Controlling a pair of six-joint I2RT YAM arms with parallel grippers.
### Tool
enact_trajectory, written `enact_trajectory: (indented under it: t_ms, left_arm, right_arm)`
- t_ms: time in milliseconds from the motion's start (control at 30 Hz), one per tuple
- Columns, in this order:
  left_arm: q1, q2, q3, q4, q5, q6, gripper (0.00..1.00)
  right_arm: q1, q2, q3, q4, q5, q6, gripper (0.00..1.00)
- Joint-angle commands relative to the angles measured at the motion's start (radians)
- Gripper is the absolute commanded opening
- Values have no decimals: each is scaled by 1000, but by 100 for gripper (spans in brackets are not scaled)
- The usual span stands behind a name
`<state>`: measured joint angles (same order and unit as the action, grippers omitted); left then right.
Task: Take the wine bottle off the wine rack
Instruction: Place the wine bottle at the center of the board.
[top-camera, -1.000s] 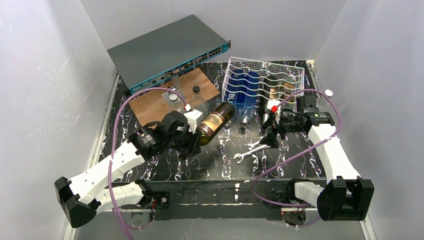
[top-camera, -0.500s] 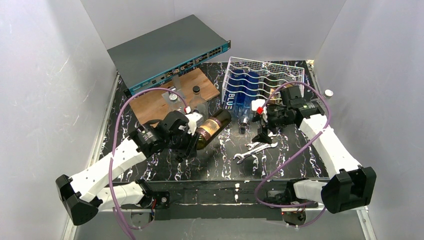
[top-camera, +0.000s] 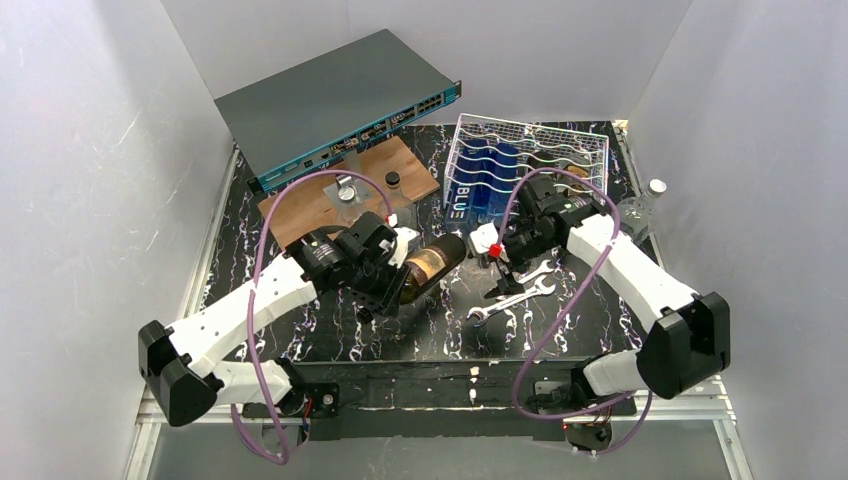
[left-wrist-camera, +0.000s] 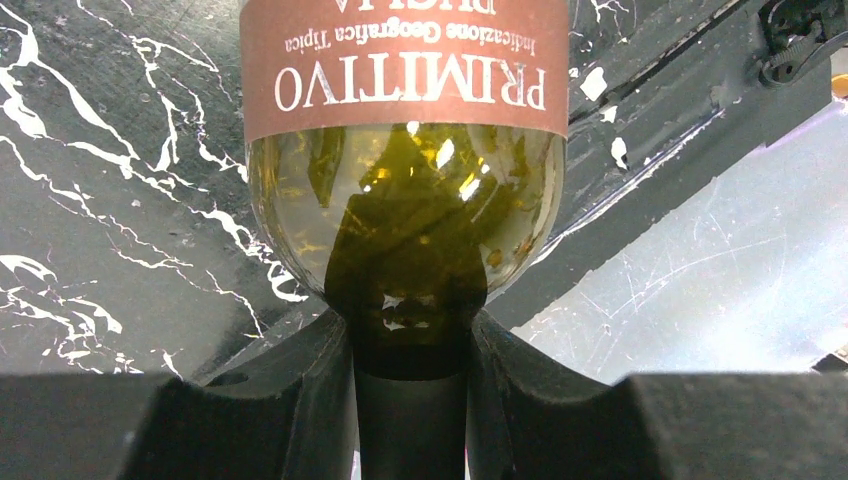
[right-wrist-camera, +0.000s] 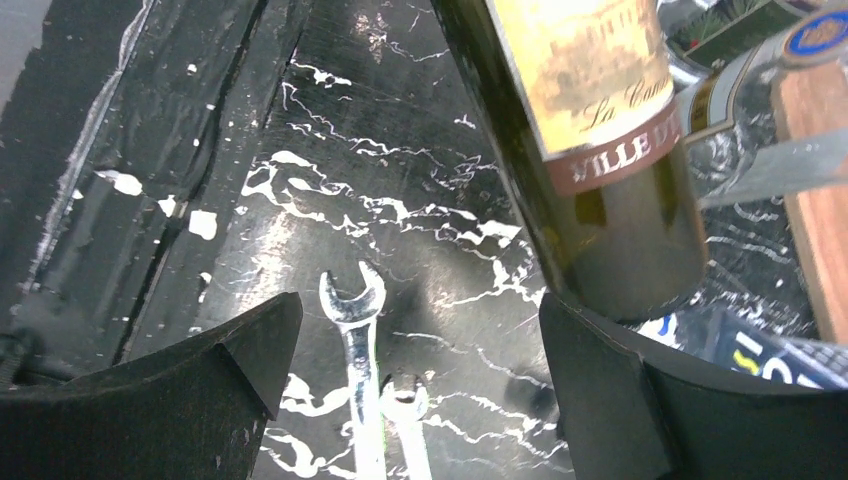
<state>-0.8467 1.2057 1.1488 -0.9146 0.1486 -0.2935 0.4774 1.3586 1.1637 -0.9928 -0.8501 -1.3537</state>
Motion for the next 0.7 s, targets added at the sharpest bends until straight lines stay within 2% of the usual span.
enact_trajectory:
  t_ms: [0, 400, 567, 667]
  left_arm:
    - [-2, 9, 94, -6, 63, 19, 0]
    - [-2, 73, 118, -40, 153, -17, 0]
    - [-2, 100, 123, -40, 155, -26, 0]
    - [-2, 125, 145, -49, 182, -45, 0]
  right_arm:
    - [23, 47, 63, 7, -71, -160, 98]
    - [102, 122, 43, 308, -12, 29, 98]
    - [140, 141, -37, 418, 12, 66, 98]
    - [172, 160, -142, 544, 8, 81, 98]
